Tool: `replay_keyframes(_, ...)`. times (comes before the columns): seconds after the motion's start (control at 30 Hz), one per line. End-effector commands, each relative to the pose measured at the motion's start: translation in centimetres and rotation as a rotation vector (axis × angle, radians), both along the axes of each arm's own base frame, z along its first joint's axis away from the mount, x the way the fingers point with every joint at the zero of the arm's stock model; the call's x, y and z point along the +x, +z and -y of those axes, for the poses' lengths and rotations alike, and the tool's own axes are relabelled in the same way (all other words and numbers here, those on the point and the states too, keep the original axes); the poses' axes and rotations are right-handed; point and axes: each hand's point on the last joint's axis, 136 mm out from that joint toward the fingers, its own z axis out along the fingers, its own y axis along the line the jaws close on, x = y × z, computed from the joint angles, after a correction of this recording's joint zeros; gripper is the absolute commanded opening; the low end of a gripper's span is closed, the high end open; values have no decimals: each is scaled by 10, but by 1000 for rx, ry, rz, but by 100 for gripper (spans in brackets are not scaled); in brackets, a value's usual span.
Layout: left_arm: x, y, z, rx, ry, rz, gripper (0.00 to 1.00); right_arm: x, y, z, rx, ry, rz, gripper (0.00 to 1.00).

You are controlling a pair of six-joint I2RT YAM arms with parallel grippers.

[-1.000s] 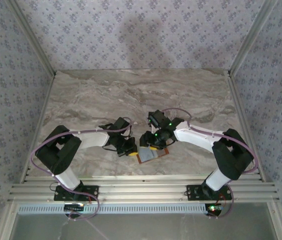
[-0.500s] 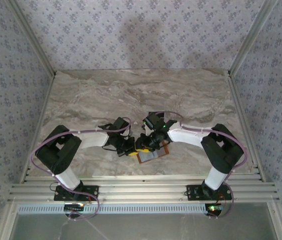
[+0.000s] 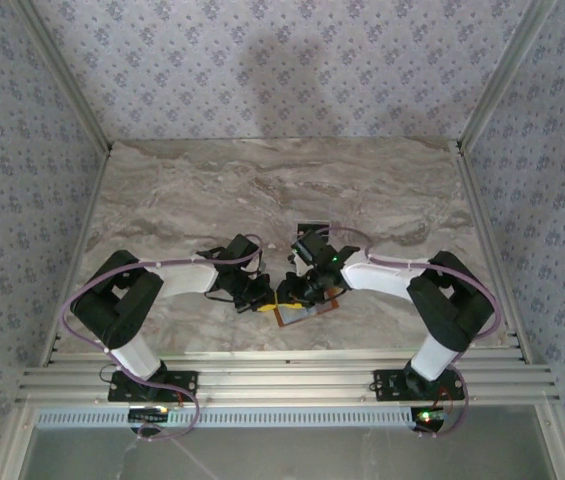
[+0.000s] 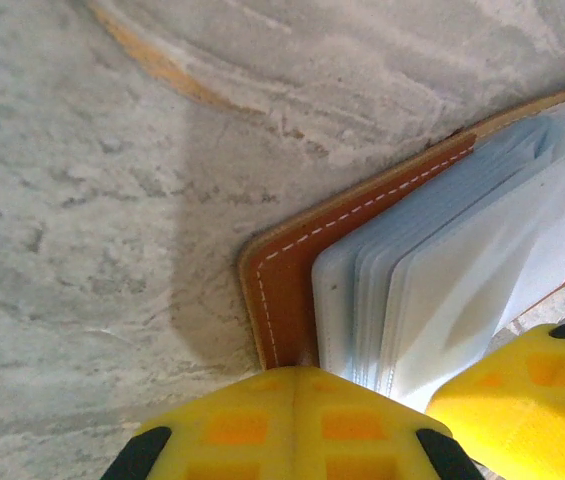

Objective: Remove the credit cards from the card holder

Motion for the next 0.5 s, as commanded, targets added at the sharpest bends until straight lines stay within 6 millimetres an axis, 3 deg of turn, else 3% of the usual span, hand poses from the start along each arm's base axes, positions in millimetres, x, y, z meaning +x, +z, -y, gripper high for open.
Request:
replay_keyframes(0.0, -4, -26, -25, 141, 28, -38, 1, -1, 3, 4, 4, 8, 26, 27)
replay_keyframes(0.27, -3, -25, -25, 149, 24, -41, 1, -4, -1, -8, 49, 36, 12, 23)
replay_keyframes(0.47, -4, -25, -26, 154, 21, -41, 1, -3, -18, 9, -61, 14, 1, 24)
